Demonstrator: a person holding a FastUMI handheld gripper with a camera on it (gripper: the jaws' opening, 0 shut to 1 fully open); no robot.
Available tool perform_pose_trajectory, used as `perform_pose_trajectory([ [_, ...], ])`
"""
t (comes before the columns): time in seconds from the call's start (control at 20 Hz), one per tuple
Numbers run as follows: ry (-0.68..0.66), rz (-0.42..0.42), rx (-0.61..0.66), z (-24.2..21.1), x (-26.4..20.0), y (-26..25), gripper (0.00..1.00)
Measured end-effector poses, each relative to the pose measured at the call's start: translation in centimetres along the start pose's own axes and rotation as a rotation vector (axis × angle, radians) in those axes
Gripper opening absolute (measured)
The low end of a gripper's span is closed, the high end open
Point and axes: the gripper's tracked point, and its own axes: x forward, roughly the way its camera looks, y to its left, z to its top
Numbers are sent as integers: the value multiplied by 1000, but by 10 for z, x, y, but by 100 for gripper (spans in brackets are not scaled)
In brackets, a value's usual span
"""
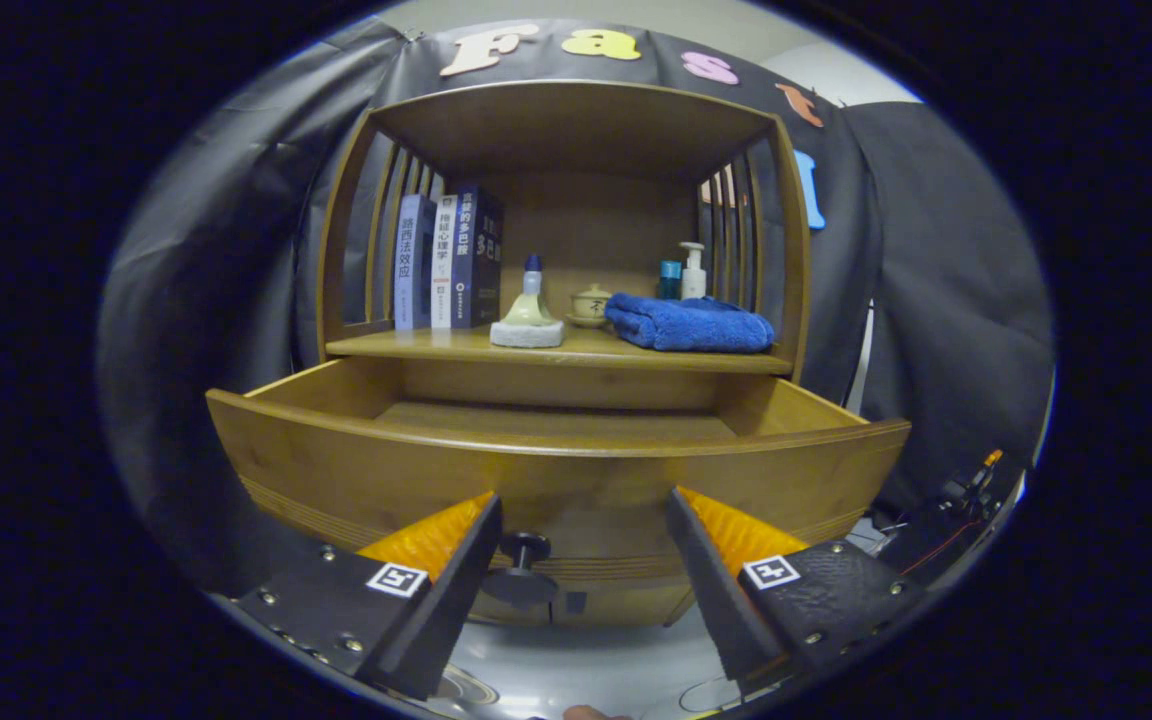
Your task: Pull open the drawer, take out the items inside it, and place them on the countertop above the cabinet.
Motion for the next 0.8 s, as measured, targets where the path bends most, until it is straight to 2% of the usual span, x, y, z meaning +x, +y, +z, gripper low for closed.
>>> perform_pose_trajectory([
  [0.4, 15, 9, 26, -1, 14, 10, 99],
  [0.8, -1, -31, 13, 4, 32, 12, 99],
])
